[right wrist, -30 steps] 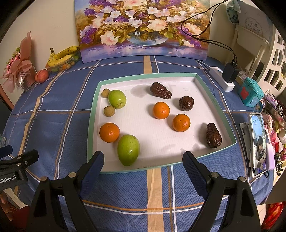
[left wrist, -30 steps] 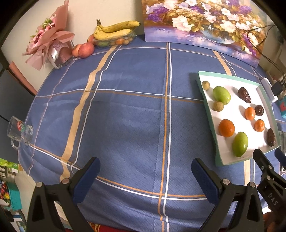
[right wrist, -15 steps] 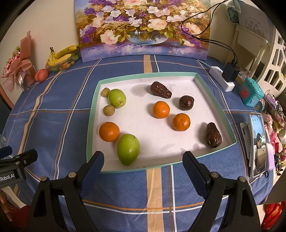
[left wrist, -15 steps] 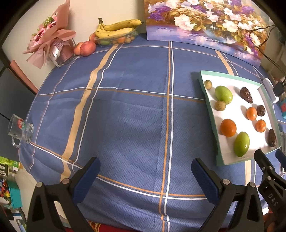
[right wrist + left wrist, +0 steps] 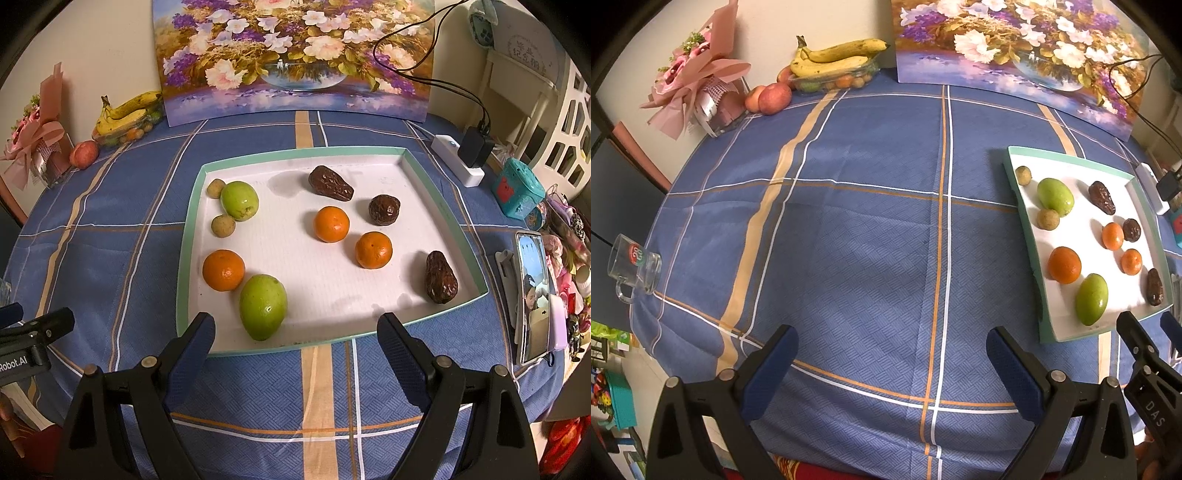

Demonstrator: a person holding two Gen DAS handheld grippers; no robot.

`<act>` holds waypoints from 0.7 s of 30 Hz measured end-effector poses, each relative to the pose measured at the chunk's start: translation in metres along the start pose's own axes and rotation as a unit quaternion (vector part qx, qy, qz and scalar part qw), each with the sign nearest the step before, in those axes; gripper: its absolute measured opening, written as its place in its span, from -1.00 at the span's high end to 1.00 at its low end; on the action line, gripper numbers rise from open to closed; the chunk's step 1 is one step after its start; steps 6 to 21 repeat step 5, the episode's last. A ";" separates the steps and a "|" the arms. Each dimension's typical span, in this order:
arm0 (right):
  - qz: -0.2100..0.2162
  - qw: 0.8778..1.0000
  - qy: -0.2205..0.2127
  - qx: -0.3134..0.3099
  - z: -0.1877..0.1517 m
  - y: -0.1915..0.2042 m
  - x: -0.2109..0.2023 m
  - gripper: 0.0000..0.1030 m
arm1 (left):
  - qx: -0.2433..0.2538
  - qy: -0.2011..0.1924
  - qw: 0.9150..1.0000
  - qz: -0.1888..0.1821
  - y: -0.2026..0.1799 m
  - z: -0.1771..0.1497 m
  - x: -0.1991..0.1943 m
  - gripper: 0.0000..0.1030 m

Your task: Organize fruits

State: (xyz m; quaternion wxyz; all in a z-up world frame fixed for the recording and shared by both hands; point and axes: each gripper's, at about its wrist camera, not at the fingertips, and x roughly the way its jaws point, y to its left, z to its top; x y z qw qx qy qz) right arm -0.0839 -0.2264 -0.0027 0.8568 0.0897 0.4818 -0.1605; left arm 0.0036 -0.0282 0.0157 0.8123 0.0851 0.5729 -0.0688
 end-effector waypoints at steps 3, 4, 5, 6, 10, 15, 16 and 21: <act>0.000 1.000 0.000 0.000 -0.001 -0.001 0.000 -0.74 | -0.002 -0.001 1.000 -0.001 0.001 0.000 0.000 -1.00; 0.000 1.000 0.000 -0.001 0.000 0.000 0.000 -0.74 | -0.002 0.000 1.000 -0.001 0.001 0.000 0.000 -1.00; 0.000 1.000 0.000 -0.001 0.000 0.000 0.000 -0.75 | -0.003 0.000 1.000 -0.003 0.001 0.000 0.000 -1.00; 0.000 1.000 0.000 -0.001 0.000 0.000 0.000 -0.75 | -0.003 0.000 1.000 -0.003 0.001 0.000 0.000 -1.00; 0.000 1.000 0.000 -0.001 0.000 0.000 0.000 -0.75 | -0.003 0.000 1.000 -0.003 0.001 0.000 0.000 -1.00; 0.000 1.000 0.000 -0.001 0.000 0.000 0.000 -0.75 | -0.003 0.000 1.000 -0.003 0.001 0.000 0.000 -1.00; 0.000 1.000 0.000 -0.001 0.000 0.000 0.000 -0.75 | -0.003 0.000 1.000 -0.003 0.001 0.000 0.000 -1.00; 0.000 1.000 0.000 -0.001 0.000 0.000 0.000 -0.75 | -0.003 0.000 1.000 -0.003 0.001 0.000 0.000 -1.00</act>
